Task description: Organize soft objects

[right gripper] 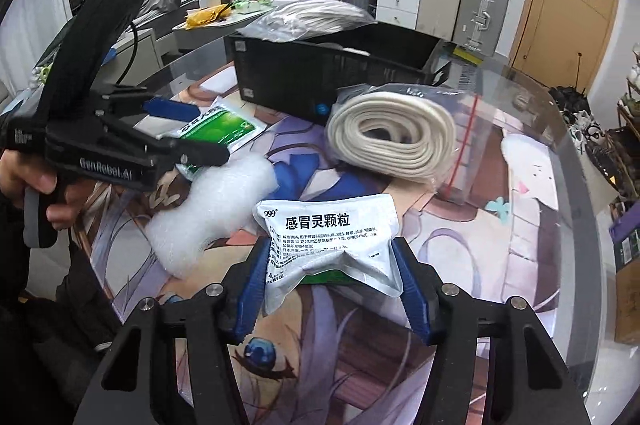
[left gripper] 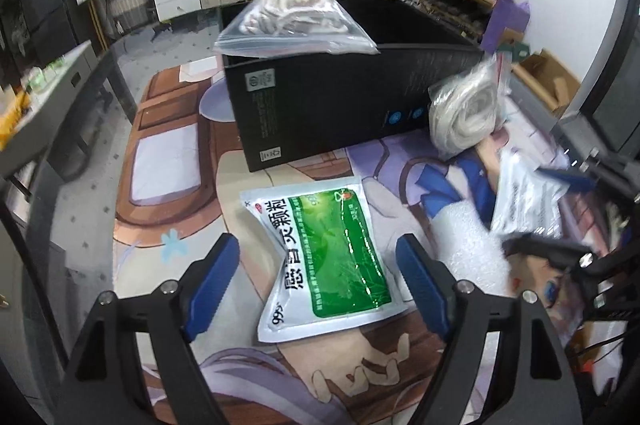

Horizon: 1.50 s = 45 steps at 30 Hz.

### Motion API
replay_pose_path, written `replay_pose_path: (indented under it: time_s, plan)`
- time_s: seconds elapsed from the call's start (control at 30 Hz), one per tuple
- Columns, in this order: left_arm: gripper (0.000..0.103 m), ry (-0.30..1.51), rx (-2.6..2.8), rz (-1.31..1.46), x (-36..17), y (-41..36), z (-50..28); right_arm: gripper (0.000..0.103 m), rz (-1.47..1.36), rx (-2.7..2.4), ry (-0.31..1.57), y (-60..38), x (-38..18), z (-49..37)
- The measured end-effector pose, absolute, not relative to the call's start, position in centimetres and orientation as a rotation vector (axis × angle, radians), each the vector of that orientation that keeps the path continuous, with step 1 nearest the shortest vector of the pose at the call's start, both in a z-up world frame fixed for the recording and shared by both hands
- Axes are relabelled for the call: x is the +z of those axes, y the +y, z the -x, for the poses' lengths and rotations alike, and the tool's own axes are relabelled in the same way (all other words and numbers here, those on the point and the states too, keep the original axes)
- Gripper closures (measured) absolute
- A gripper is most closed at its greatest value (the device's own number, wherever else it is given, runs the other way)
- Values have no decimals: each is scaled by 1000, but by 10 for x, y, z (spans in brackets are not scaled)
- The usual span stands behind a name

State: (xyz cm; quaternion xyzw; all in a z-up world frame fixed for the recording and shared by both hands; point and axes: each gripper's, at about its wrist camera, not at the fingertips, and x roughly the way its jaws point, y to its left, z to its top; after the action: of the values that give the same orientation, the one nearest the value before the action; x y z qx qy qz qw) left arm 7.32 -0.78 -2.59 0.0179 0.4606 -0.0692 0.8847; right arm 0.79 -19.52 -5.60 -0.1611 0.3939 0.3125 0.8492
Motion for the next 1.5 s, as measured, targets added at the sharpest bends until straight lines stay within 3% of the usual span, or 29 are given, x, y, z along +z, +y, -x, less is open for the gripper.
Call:
replay_pose_path:
  time_s: [0.17,0.23,0.3,0.33,0.53,0.97,1.5]
  plan:
    - [22,942,-137,-49,-29,-9,-71,43,335,653,821,-198,-53,-7]
    - [31,929,-150,-51,-28,-7,-69,43,334,654,815,-197,-52,-7]
    - [52,920,-152,-45,-26,-4,-66,43,330,653,808,-198,-50,-6]
    - [58,914,-152,-42,-25,0,-64,43,327,654,804,-198,-49,-5]
    - [70,902,-154,-2,-23,12,-61,43,319,656,780,-194,-45,-3]
    - [73,879,-159,53,-16,19,-57,43,289,649,721,-195,-30,-1]
    - [73,738,-145,133,30,44,-32,43,251,633,627,-192,-7,0]
